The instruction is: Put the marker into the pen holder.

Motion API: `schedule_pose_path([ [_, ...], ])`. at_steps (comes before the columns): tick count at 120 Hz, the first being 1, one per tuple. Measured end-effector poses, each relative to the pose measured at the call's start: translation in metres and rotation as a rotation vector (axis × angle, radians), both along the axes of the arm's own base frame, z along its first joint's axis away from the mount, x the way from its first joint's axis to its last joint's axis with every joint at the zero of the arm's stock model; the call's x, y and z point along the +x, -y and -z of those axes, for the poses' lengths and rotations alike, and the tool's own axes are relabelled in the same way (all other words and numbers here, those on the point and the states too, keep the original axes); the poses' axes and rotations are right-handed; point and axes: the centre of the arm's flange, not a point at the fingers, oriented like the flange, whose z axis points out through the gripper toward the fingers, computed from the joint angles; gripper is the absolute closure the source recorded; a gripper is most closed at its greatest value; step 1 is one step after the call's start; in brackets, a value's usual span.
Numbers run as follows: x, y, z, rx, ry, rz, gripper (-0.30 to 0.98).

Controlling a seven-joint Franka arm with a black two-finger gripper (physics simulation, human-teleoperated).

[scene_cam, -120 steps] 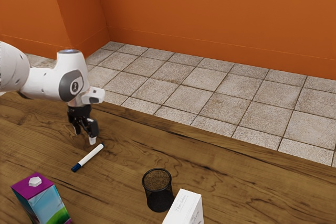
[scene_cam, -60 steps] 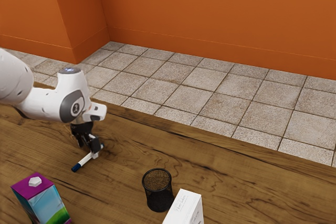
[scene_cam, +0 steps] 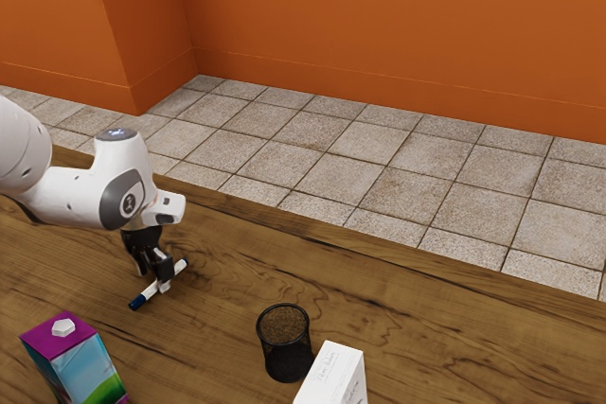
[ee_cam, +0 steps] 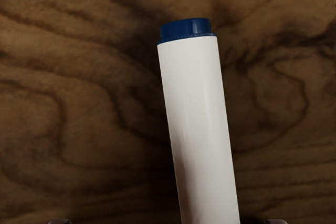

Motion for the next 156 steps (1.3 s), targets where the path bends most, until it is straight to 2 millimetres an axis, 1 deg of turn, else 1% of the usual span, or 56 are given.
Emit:
schedule_pose_path([
  [22,0.001,0.003,0.0,0.001,0.003,0.007,0.45],
  [42,0.001,0.002,-0.001,0.013,0.005,0.005,0.46],
  [44,0.002,0.002,-0.001,0.015,0.006,0.004,0.49],
  [50,0.002,0.003,-0.003,0.022,0.01,0.0,0.64],
  [58,0.002,0.003,-0.004,0.02,0.013,-0.008,0.71],
  [81,0.003,0.003,-0.007,0.016,0.019,-0.021,0.77],
  [109,0.01,0.008,-0.028,0.015,0.057,-0.023,0.79],
  [117,0.02,0.013,-0.041,0.017,0.079,-0.01,0.79],
  [120,0.027,0.016,-0.049,0.018,0.09,-0.003,0.79],
  [130,0.056,0.033,-0.078,0.028,0.121,0.037,0.79],
  [140,0.087,0.058,-0.098,0.035,0.121,0.087,0.79],
  [146,0.103,0.077,-0.106,0.038,0.108,0.118,0.79],
  [156,0.125,0.116,-0.12,0.043,0.068,0.182,0.79],
])
